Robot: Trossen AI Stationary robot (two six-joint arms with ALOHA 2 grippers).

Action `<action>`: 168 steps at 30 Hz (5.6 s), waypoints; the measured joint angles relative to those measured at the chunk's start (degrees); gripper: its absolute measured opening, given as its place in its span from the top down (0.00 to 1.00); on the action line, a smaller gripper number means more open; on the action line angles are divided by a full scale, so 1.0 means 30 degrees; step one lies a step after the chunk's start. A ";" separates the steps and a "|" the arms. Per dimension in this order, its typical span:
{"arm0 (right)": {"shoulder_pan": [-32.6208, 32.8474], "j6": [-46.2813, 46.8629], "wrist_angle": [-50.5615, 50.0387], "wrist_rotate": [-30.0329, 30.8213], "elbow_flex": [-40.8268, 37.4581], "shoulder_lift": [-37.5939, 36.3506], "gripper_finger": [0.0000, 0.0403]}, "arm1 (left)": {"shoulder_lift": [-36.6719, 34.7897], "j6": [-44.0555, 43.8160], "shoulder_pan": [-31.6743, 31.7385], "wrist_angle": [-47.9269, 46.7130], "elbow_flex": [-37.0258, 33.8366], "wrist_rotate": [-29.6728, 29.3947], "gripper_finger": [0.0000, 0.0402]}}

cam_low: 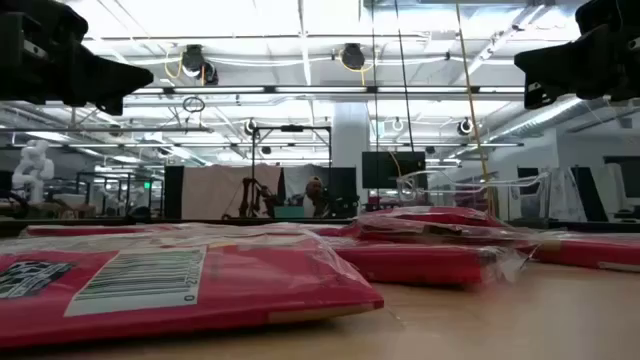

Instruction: Sort popcorn bags into baskets

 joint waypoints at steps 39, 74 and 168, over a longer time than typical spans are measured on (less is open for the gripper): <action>0.0000 -0.0006 0.0006 0.0000 -0.0007 -0.0004 1.00 | 0.0000 0.0000 0.0000 -0.0001 -0.0007 0.0000 0.90; 0.0000 0.0000 0.0000 0.0000 0.0000 -0.0004 1.00 | 0.0007 -0.0007 0.0000 -0.0005 -0.0007 0.0000 0.90; 0.0408 0.6812 -0.1837 0.1064 0.5687 0.6184 1.00 | 1.5680 -0.4478 -0.3756 -1.0248 1.7631 -0.1436 0.90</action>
